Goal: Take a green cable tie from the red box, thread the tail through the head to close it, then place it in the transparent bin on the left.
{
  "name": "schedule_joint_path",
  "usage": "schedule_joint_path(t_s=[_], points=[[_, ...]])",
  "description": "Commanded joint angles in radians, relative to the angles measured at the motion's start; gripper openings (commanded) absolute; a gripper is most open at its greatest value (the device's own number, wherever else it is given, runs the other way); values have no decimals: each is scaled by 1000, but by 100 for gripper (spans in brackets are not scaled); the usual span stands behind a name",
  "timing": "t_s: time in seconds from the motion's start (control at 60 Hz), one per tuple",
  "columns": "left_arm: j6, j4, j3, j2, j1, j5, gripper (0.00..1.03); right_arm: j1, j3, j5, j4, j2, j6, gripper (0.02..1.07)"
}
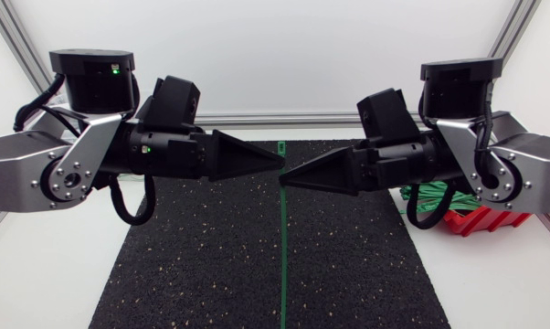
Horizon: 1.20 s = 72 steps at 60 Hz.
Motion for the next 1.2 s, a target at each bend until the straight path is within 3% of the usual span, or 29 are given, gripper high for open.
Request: schedule_joint_path(t_s=[0.0,1.183], points=[[-26,19,1,17,7,-1,24,11,-25,-8,12,-4,23,8],[-38,28,-6,17,2,-32,4,10,-29,-2,15,-14,23,8]])
